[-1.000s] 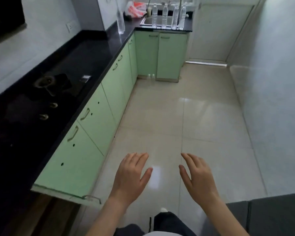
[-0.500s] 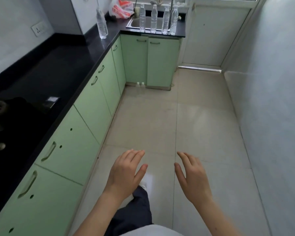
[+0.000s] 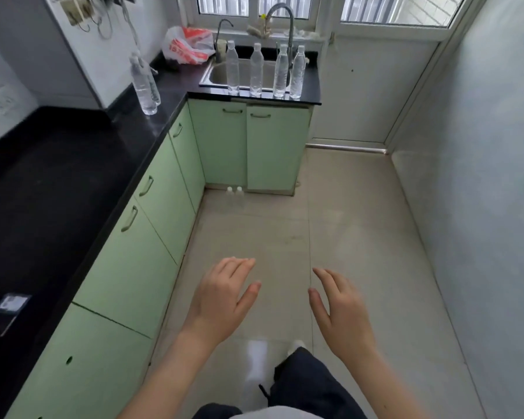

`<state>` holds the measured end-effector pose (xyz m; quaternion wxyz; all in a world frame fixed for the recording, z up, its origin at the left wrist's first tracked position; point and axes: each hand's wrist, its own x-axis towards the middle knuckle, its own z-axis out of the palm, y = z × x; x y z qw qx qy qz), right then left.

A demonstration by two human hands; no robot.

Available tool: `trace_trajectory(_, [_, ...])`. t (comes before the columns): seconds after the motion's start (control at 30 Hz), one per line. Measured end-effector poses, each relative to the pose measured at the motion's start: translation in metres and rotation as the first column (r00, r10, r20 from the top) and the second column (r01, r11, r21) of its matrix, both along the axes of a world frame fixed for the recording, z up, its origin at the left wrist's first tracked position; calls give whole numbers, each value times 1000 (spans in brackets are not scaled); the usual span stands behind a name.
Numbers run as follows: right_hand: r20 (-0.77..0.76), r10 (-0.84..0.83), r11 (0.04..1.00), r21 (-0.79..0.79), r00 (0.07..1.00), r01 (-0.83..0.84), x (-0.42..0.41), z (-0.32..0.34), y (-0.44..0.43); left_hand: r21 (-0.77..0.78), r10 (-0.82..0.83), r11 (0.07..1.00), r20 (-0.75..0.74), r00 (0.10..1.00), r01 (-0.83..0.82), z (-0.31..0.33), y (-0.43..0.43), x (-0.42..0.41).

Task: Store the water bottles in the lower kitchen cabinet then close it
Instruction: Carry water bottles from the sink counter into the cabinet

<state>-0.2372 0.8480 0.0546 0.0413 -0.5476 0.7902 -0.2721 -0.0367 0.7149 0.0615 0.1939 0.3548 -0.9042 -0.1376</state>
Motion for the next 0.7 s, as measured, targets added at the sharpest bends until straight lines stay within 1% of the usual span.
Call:
trace_trajectory(0.2, [36,105,994,36,994,-106,-88,-18,-132,61,106,992,54,993,-109,-23,-93,-74])
trace_trajectory(0.33, [29,250,967,53,968,-251,-145,-3,-239,96,217,971,36,976,-219,-5,-172,-124])
trace_trajectory(0.4, [3,323,945,49,946,-323,-164,10,-292,75,273,959,3,962,-273,8,-211,-142])
trace_trajectory(0.53, [-15,439,898,26,898,-439,-182,24,-386,52,403,914,-25,915,-402,25,-277,-156])
trace_trajectory(0.7, [22,539,841,41,842,-539,-173,8,-474,104,522,848,14,853,-520,6,-343,-143])
